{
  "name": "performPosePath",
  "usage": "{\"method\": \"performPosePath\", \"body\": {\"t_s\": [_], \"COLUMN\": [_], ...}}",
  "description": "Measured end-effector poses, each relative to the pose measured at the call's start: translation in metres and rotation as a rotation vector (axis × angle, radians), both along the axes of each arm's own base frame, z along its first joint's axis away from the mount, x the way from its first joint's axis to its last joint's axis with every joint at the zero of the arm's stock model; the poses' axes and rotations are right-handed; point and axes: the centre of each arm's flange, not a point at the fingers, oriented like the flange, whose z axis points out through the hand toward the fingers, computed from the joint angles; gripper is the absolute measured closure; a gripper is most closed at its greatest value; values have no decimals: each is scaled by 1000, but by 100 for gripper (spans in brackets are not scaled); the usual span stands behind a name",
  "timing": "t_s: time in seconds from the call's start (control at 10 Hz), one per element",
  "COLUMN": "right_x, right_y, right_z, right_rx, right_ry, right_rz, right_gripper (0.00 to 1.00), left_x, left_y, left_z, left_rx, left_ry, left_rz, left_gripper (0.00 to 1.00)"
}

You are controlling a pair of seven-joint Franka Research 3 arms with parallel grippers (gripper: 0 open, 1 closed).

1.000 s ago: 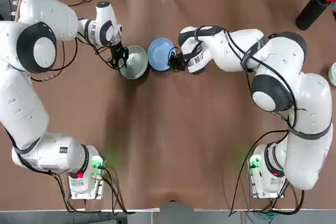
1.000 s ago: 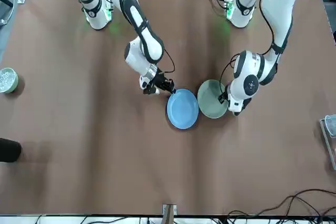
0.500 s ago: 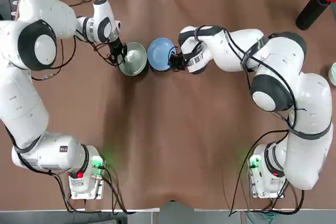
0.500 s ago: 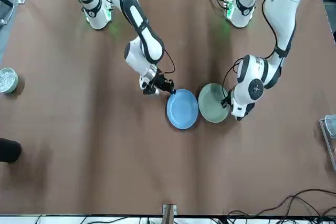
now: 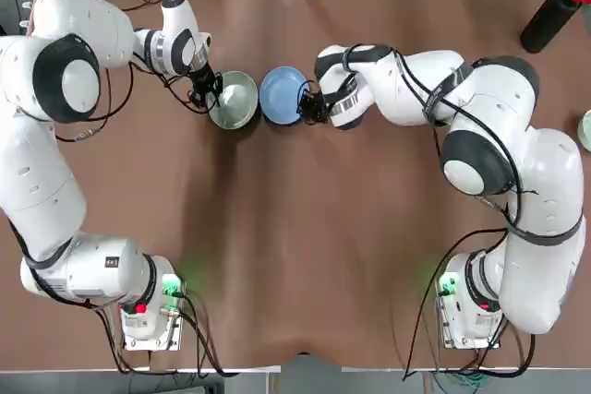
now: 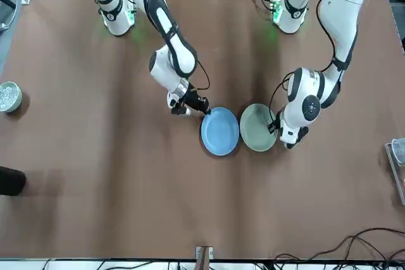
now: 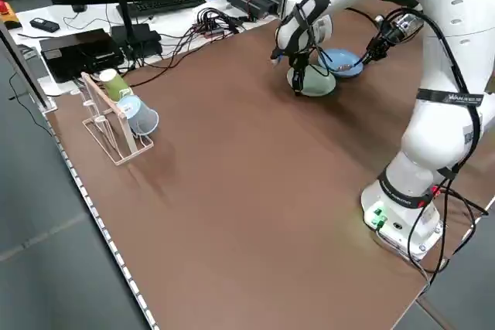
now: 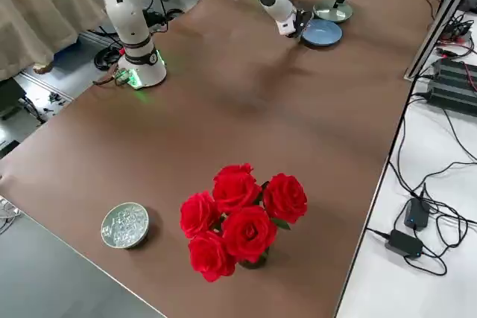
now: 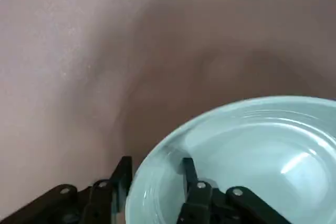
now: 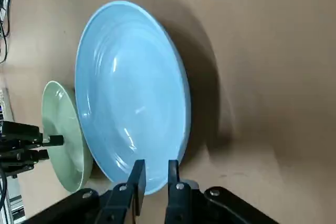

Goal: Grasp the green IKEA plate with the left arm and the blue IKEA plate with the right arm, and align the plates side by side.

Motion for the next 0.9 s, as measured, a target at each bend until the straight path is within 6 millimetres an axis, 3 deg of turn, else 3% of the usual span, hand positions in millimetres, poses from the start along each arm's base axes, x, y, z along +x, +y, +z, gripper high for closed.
{"method": "performPosePath", "body": {"t_s": [0.3,0.5,0.9], "right_x": [4,12,55], "right_y": [-1,3,-7], "right_z": [5,19,57], "right_rx": [8,28,62], "right_ry": [-2,-24,-105], "right_rz": [-12,-14,77], "right_gripper": [76,76,76], "left_x": [3,9,18], "left_y": [0,0,0], "left_z": [1,4,7], "left_rx": [-5,-12,-26], "left_ry": [-13,-40,-82], "left_rz": [-16,-16,-37], "left_gripper": [52,49,50]}}
